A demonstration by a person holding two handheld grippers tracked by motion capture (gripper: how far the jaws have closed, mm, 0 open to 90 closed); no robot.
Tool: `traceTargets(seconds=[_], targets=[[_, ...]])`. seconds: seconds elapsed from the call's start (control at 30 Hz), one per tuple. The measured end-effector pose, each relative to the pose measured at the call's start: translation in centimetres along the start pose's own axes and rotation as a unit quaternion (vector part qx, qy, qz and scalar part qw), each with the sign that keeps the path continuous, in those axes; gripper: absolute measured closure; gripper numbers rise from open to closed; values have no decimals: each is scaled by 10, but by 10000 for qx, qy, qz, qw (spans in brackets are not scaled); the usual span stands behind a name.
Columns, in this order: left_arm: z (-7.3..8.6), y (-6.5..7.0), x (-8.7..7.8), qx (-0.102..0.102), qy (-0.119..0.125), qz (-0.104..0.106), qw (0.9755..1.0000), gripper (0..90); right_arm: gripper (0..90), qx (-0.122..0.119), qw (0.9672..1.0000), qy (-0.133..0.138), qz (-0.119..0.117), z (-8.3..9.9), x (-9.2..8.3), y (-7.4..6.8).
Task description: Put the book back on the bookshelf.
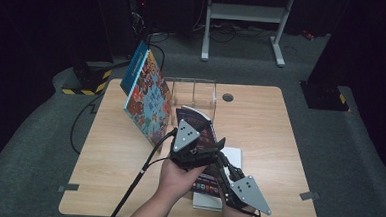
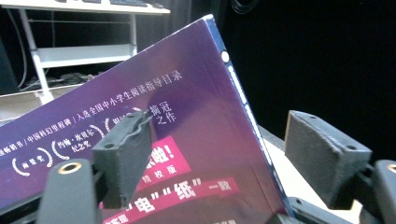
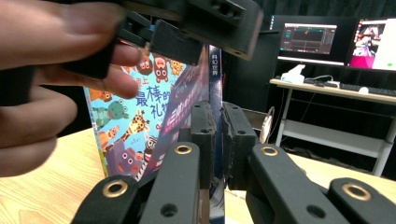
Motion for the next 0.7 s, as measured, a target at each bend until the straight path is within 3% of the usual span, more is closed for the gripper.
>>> traceTargets(seconds=[0.13,0.27,0.37,0.47,0.6,0.7], targets=[[-1,-3,-3,-72,14,-65,10000,214,849,-70,10000,49,-15,-1,-1,-6],[0,-6,-6,-112,-14,-132,9998,218,848,-345,9993,103,42,-2,-2,-16],[2,-7,-8,-121,-2,-214,9997,218,846,-422,9990,100,43,-3,-2,-23],[3,-10,-12,-111,-23,-314,9994,254,844,-451,9989,121,2,-1,-2,-28],[7,-15,-17,-74,-86,-490,9987,378,838,-420,9990,76,-92,0,-1,-33],[10,-17,-19,-29,-138,-535,9985,407,829,-439,9989,25,-174,2,-1,-38]])
Point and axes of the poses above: each handheld gripper's, and its own axes: x roughly forward along the jaws, z roughly out of its underside, y roughly to its right, the point moved 5 cm from there along x, roughly forward along the jaws, and after that the axes turned 8 degrees about z, right-handed, at the moved point
